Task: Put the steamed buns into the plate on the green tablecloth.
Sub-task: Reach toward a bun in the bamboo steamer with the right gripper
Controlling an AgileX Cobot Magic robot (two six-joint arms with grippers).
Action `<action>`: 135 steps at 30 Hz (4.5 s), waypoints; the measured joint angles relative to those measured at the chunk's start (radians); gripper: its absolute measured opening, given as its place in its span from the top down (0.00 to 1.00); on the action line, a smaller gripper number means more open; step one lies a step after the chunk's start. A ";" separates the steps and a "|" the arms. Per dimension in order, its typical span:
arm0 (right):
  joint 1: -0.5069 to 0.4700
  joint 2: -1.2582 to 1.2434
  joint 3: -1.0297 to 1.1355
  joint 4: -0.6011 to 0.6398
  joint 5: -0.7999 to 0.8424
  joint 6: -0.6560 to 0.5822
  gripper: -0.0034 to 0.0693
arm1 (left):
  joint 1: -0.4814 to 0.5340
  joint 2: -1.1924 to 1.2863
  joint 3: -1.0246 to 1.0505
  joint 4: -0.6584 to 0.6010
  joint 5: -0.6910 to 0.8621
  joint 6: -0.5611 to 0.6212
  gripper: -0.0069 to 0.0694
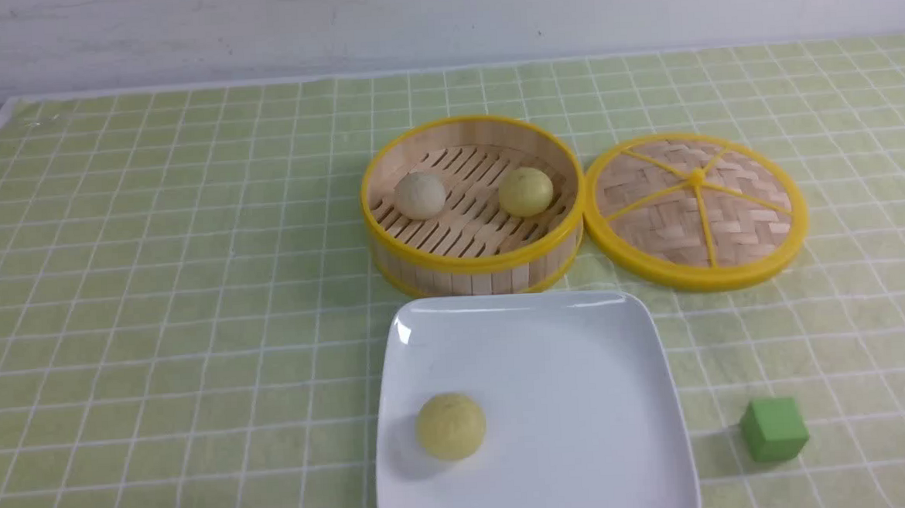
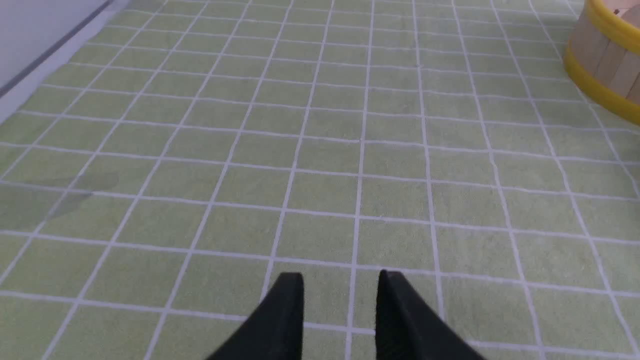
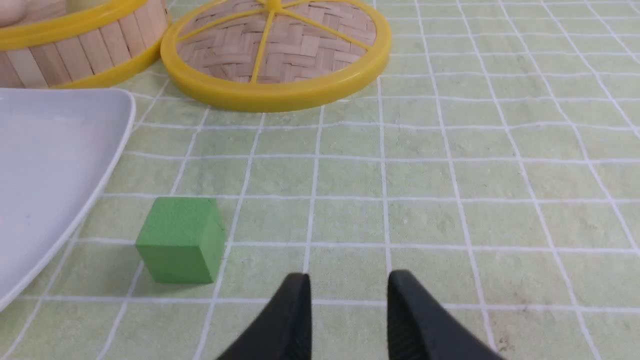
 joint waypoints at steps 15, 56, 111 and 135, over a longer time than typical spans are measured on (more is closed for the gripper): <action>0.000 0.000 0.000 0.000 0.000 0.000 0.62 | 0.000 0.000 0.000 0.000 0.000 0.000 0.60; 0.000 0.000 0.006 0.437 -0.027 0.325 0.62 | 0.000 0.000 -0.001 -0.453 -0.001 -0.676 0.60; 0.345 2.105 -1.920 0.155 0.676 -0.039 0.55 | 0.000 1.168 -0.860 -0.664 0.661 0.332 0.85; 0.409 2.599 -2.678 -0.059 0.841 0.101 0.91 | 0.000 1.170 -0.860 -0.667 0.614 0.335 0.77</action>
